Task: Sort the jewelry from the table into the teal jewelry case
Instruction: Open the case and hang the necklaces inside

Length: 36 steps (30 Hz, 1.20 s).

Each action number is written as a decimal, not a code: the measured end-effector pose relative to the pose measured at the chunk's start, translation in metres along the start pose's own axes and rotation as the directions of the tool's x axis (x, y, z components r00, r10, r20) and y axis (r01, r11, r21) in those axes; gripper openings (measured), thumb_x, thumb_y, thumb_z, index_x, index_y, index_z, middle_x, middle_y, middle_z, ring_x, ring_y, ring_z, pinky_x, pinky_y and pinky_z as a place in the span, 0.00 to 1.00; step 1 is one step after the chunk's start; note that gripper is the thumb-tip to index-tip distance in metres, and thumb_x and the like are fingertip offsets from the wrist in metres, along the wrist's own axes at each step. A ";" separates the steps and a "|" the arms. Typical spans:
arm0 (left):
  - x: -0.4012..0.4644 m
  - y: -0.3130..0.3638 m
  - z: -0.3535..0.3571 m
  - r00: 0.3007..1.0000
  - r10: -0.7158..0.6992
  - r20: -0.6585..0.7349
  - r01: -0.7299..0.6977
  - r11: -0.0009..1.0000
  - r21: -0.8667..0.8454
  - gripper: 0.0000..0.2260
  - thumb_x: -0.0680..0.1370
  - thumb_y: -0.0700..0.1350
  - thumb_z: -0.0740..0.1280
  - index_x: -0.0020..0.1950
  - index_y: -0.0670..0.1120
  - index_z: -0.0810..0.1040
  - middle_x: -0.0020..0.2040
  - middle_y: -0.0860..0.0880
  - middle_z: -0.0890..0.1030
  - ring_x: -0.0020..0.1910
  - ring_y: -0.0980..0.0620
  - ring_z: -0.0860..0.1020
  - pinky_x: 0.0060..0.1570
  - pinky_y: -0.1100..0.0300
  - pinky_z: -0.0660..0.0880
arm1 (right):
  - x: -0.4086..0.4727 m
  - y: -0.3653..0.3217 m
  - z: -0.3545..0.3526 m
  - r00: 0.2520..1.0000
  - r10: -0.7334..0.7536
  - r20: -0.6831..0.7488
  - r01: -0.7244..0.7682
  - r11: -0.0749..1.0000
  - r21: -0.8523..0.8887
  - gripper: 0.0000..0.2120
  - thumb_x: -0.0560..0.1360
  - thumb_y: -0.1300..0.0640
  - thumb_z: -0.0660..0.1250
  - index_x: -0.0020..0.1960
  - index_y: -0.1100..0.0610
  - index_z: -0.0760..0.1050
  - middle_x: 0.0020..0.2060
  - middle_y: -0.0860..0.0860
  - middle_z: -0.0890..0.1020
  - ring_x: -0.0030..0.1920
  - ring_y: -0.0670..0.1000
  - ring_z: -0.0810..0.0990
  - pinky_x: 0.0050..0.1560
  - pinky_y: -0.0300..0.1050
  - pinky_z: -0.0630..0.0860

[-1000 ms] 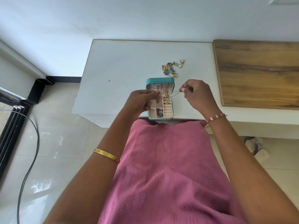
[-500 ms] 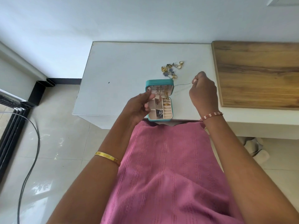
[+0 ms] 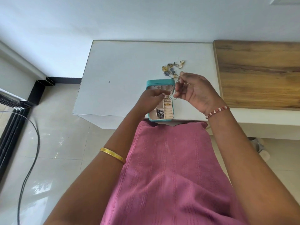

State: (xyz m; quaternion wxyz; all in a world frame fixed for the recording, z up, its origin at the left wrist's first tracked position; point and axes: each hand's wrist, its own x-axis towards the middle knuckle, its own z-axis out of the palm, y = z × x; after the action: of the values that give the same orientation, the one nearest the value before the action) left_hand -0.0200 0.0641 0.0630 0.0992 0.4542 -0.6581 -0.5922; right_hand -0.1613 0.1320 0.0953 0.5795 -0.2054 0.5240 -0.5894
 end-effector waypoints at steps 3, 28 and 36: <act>0.001 0.003 0.008 0.993 0.098 0.062 -0.084 0.976 -0.200 0.13 0.80 0.39 0.59 0.63 0.41 0.75 0.49 0.48 0.81 0.46 0.53 0.79 0.49 0.62 0.74 | 0.001 0.001 0.006 1.000 0.016 0.017 -0.014 0.995 -0.104 0.12 0.78 0.59 0.60 0.37 0.61 0.73 0.22 0.50 0.74 0.22 0.47 0.68 0.27 0.38 0.69; 0.009 -0.023 -0.020 0.987 -0.159 0.021 0.027 0.031 -0.999 0.11 0.79 0.41 0.58 0.40 0.43 0.75 0.26 0.51 0.75 0.21 0.56 0.69 0.27 0.66 0.73 | 0.014 0.021 -0.045 0.982 0.102 -0.161 -0.033 0.923 0.382 0.14 0.77 0.54 0.62 0.34 0.56 0.72 0.18 0.47 0.66 0.20 0.44 0.64 0.26 0.35 0.68; 0.009 -0.018 -0.012 0.979 -0.199 0.044 0.100 0.281 -0.955 0.11 0.79 0.35 0.55 0.52 0.44 0.77 0.28 0.51 0.75 0.19 0.59 0.63 0.19 0.69 0.61 | 0.017 0.027 -0.047 0.976 0.045 -0.212 0.047 0.912 0.408 0.11 0.78 0.57 0.60 0.38 0.58 0.73 0.19 0.47 0.67 0.19 0.44 0.63 0.24 0.35 0.65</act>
State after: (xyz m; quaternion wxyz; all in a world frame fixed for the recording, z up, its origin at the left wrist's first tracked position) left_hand -0.0085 0.0517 0.0467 0.3207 0.3905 -0.1283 -0.8533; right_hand -0.1928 0.1403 0.0492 0.5487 -0.0137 0.4483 -0.7055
